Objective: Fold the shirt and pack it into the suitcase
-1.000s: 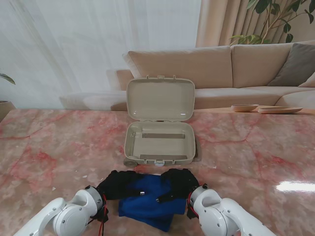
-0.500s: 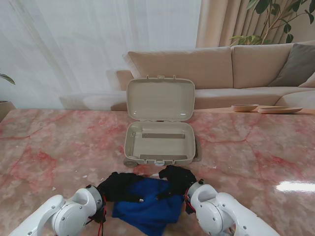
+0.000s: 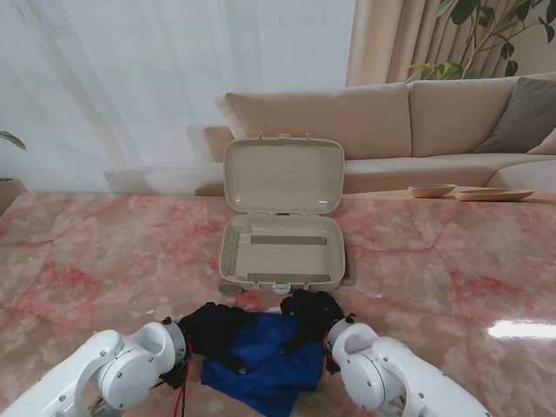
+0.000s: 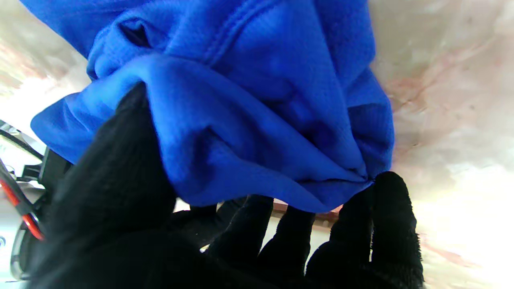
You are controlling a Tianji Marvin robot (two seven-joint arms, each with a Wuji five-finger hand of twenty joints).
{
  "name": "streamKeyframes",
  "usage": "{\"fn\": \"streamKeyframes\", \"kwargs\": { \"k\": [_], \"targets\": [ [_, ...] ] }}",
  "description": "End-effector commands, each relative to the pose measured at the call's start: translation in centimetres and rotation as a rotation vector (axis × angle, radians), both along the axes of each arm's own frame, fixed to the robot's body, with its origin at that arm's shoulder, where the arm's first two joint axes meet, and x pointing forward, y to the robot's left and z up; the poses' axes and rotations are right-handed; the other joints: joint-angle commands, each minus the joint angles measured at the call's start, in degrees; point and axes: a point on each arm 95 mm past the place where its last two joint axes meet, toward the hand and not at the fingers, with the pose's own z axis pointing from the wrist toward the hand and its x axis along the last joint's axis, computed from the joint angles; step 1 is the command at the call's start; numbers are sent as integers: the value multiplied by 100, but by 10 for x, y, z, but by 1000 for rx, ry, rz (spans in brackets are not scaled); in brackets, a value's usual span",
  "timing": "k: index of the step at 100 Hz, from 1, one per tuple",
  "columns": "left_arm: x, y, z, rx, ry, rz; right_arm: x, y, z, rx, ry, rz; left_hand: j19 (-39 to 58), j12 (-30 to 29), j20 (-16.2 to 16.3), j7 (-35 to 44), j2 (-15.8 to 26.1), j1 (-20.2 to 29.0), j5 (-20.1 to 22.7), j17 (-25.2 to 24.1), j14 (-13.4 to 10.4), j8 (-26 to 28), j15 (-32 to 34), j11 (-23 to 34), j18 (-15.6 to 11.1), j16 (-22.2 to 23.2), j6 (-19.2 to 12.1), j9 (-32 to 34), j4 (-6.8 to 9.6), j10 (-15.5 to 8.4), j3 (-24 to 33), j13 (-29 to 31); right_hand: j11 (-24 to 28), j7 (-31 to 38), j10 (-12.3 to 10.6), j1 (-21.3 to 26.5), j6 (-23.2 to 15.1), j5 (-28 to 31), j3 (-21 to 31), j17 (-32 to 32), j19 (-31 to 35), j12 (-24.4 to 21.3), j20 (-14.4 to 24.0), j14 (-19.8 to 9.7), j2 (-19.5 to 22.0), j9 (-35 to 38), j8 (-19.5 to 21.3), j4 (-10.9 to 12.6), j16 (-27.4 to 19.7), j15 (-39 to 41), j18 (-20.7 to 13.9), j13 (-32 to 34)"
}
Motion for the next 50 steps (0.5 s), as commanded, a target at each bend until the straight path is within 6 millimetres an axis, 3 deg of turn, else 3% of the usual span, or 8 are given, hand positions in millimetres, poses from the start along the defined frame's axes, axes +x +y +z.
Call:
{"fn": "streamKeyframes", "kwargs": {
  "k": [1, 17, 31, 50],
  "targets": [
    [-11, 4, -27, 31, 85, -10, -8, -8, -22, -39, 60, -21, 359, 293, 241, 206, -429, -255, 185, 211, -555, 151, 1330, 425, -38, 376, 104, 248, -85, -173, 832, 1248, 274, 203, 52, -53, -69, -26, 1661, 54, 444, 126, -64, -22, -1027, 283, 140, -195, 227, 329, 62, 353],
    [-8, 3, -37, 50, 88, -31, -7, -8, -22, -39, 48, -38, 1027, 1049, 692, 843, -705, -187, 355, 836, -874, 621, 2030, 1208, -207, 1110, 54, 576, -155, -372, 1349, 1922, 761, 851, -113, -49, -257, 73, 2080, 462, 1096, 474, 204, -240, -1274, 704, 443, -297, 560, 1076, -39, 870],
    [-5, 2, -44, 41, 94, -23, -6, -7, -23, -37, 34, -52, 1648, 1635, 1173, 1879, -860, -88, 23, 1279, -1083, 1281, 2654, 1876, -258, 1848, -32, 874, -174, -651, 1650, 2388, 1036, 1669, -278, 28, -500, 158, 2182, 889, 1526, 693, 293, -408, -1362, 1148, 549, -310, 624, 1513, -114, 1369],
    [-2, 2, -52, 33, 102, -13, -3, -8, -22, -34, 21, -72, 2379, 2197, 1533, 3058, -962, 119, -150, 1947, -1374, 1925, 3438, 2691, -401, 2482, -265, 1384, -178, -1067, 1900, 3117, 1324, 2621, -509, 97, -813, 352, 2187, 1426, 1977, 870, 294, -588, -1314, 1722, 474, -300, 585, 1899, -193, 1964]
  ]
}}
